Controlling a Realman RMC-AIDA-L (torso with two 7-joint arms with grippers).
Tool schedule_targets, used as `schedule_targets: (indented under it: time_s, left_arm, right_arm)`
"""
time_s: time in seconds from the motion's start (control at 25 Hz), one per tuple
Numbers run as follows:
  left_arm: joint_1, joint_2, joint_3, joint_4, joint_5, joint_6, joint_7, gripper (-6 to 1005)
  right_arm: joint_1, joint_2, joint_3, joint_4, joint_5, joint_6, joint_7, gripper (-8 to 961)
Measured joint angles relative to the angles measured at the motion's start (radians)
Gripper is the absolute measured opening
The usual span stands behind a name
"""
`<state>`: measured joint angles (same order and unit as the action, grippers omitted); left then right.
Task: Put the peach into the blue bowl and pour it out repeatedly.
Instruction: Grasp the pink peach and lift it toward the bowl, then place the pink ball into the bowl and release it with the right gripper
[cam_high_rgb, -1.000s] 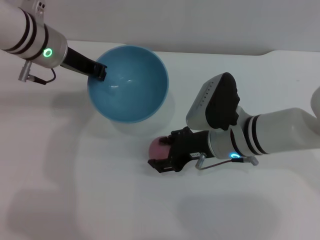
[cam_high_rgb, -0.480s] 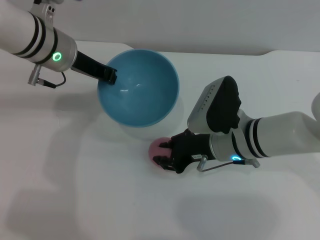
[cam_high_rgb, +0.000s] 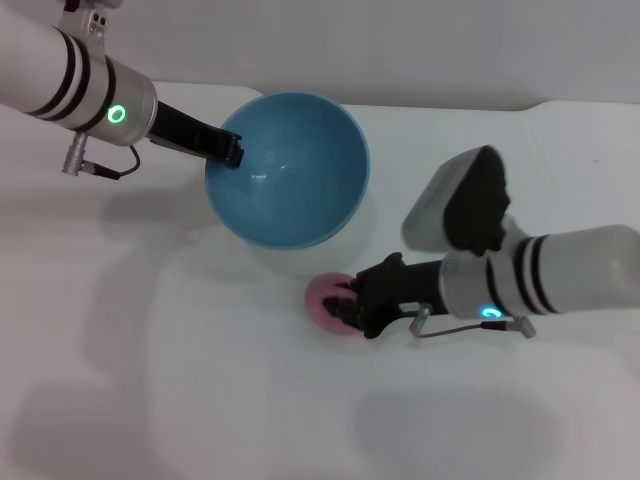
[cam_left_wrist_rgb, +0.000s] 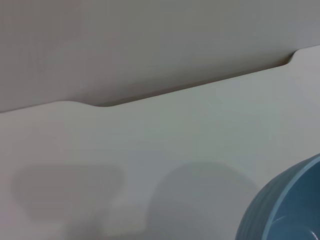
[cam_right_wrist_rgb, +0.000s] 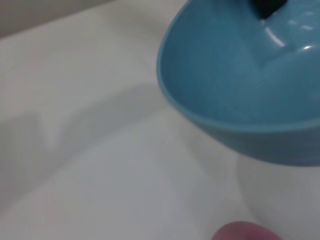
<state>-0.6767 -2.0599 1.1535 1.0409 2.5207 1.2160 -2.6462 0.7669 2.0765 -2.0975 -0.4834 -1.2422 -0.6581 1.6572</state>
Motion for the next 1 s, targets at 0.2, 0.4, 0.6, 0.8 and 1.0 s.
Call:
schedule_targets:
  time_s: [0.2,0.4,0.6,0.8,1.0]
  left_arm:
    - [0.001,0.001,0.002,0.0,-0.001,-0.003,-0.006,-1]
    - [0.0,0.003,0.009,0.0,-0.001,-0.008,-0.029,-1]
    - [-0.004,-0.001,0.035,-0.017,-0.008,-0.062,-0.037,-1]
    - [-0.05,-0.002,0.154,-0.096,-0.022,-0.087,-0.04,-1]
    - [-0.083,-0.007,0.261,-0.14,-0.073,-0.096,-0.041,-1]
  right_arm:
    - [-0.039,-0.01,0.129,0.0,-0.005,-0.085,-0.034,188]
    - [-0.142,-0.033,0.4,0.0,-0.01,-0.233,-0.138,151]
    - [-0.255,-0.056,0.73,-0.011,-0.035,-0.436,-0.22,105]
    - [-0.353,-0.054,0.955,-0.082,-0.067,-0.627,-0.253,65]
    - [-0.402,-0.046,1.046,-0.186,-0.076,-0.798,-0.253,53]
